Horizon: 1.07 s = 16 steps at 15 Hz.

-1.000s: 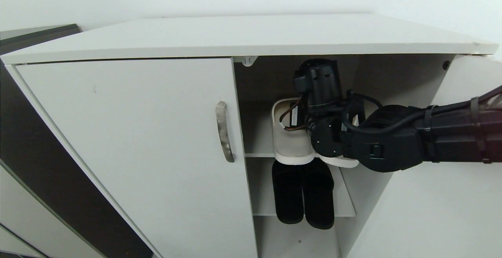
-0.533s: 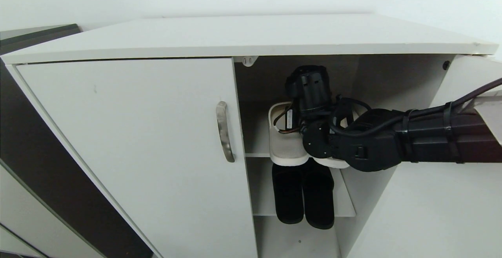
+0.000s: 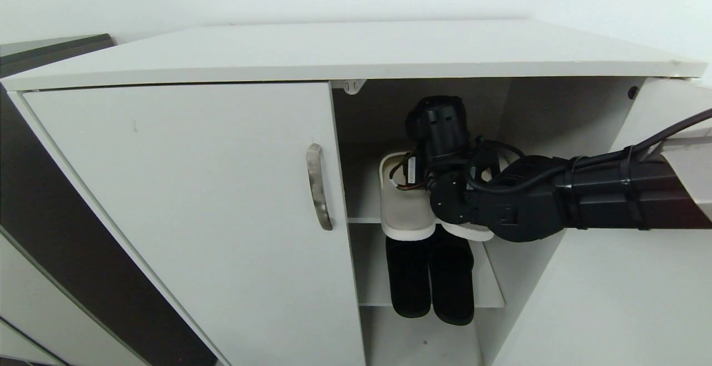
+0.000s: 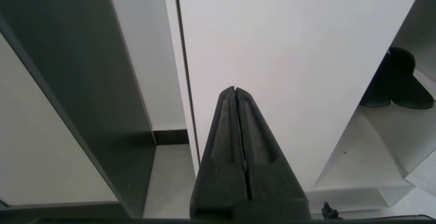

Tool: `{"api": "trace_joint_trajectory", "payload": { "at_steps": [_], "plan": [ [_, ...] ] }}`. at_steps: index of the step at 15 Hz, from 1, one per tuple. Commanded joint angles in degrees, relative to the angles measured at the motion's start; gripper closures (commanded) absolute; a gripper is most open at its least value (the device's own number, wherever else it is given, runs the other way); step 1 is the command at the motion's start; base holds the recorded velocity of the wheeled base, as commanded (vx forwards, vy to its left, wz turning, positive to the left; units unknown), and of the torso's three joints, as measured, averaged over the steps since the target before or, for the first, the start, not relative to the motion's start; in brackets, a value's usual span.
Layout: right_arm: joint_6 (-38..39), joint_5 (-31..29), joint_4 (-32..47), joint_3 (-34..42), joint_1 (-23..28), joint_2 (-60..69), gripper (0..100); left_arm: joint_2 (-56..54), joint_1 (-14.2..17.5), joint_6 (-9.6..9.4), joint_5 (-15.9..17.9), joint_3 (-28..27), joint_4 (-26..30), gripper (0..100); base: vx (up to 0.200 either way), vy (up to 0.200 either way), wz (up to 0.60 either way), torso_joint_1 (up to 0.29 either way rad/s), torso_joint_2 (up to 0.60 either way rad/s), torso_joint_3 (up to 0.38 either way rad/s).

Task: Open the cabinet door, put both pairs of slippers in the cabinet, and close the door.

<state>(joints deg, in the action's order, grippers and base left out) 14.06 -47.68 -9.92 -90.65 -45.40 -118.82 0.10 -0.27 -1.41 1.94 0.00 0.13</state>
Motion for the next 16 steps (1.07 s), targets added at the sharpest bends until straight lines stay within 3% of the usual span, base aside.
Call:
{"api": "trace_joint_trajectory", "payload": {
  "at_steps": [1,8,9,11,12,16],
  "plan": [
    [0.01,-0.05,-0.01,2.41,-0.57,2.28,0,-0.01,0.00,0.01,0.00,0.00,0.04,100,0.000,0.000,0.00,0.000,0.00,0.000],
    [0.45,0.04,-0.45,14.80,-5.58,12.47,0,-0.01,0.00,0.10,0.00,0.00,0.04,100,0.000,0.000,0.00,0.000,0.00,0.000],
    [0.62,1.01,-0.54,18.05,-7.07,15.20,0,-0.01,0.00,0.10,0.00,0.00,0.04,100,0.000,0.000,0.00,0.000,0.00,0.000],
    [0.71,8.83,-1.15,25.43,-9.71,22.32,0,-0.01,0.00,0.10,0.00,0.00,0.04,100,0.000,0.000,0.00,0.000,0.00,0.000],
    [0.71,11.99,-2.21,28.86,-10.50,25.66,100,-0.01,0.00,0.10,0.00,0.00,0.04,100,0.000,0.000,0.00,0.000,0.00,0.000],
    [0.27,29.13,-6.78,42.05,-10.24,35.50,100,-0.01,0.00,0.10,0.00,0.00,0.04,100,0.000,0.000,0.00,0.000,0.00,0.000]
  ]
}}
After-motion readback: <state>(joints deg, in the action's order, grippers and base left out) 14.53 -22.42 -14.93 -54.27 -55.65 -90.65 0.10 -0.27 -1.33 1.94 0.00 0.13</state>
